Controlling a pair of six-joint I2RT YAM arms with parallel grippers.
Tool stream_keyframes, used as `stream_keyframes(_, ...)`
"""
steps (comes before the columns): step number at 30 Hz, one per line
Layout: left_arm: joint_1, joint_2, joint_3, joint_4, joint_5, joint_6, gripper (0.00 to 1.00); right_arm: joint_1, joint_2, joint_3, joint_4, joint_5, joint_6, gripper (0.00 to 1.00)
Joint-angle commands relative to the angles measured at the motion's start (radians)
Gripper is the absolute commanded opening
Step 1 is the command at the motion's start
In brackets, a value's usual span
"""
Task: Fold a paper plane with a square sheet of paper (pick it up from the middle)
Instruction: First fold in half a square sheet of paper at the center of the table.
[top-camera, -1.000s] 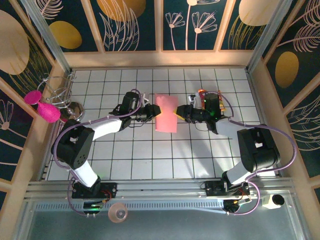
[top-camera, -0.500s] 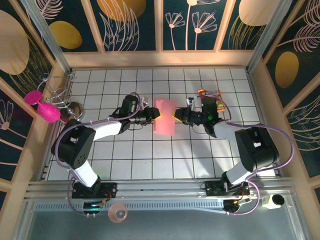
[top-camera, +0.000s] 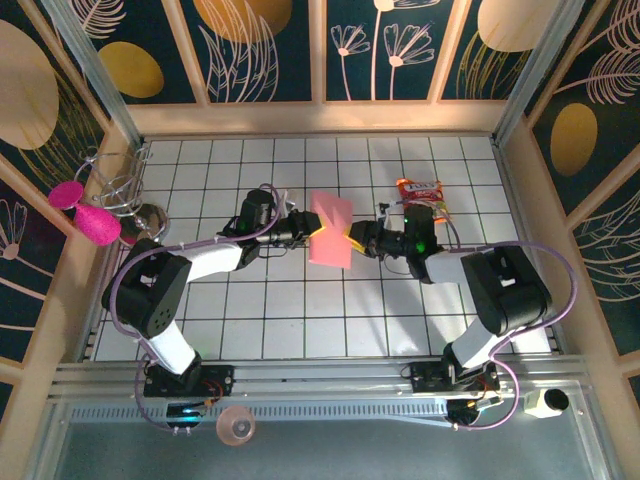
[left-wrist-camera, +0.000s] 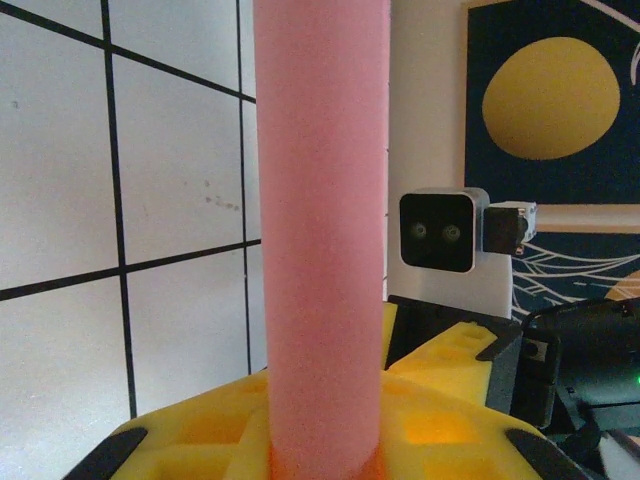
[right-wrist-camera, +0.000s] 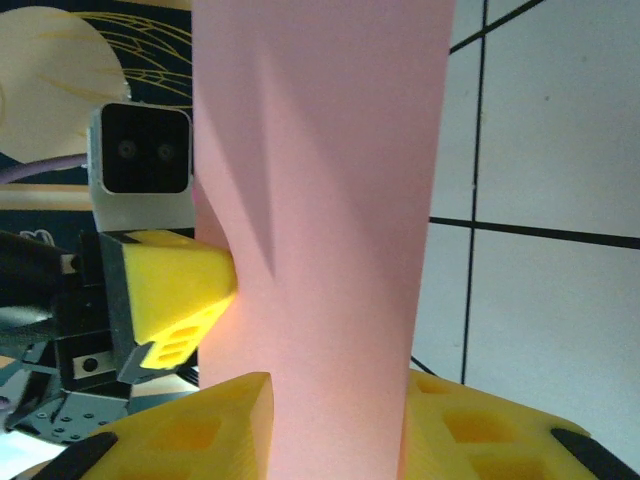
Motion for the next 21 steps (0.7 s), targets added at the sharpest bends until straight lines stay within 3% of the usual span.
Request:
stream_keyframes(1,0.007,-0.015,-0.011,0.028,0.013,-0.006,0.24,0.005,0.006,-0.002,0.119,-0.034,0.055,0.33)
stream_keyframes(5,0.009,-0.009,-0.013,0.019,0.005,0.0,0.24,0.003,-0.003,0.011,0.08,-0.031,0.034,0.23)
stream_keyframes(11,0.013,-0.01,0.0,-0.092,-0.047,0.064,0.29,0.004,-0.036,0.065,-0.142,0.04,-0.082,0.07)
stream_keyframes(13,0.015,-0.01,0.0,-0.113,-0.058,0.077,0.36,0.004,-0.045,0.09,-0.197,0.057,-0.114,0.01)
stream_keyframes(17,0.033,-0.023,-0.005,-0.187,-0.106,0.121,0.62,0.004,-0.073,0.151,-0.359,0.114,-0.194,0.0)
stream_keyframes(21,0.067,-0.074,-0.021,-0.239,-0.156,0.161,0.74,0.007,-0.12,0.253,-0.589,0.193,-0.305,0.0)
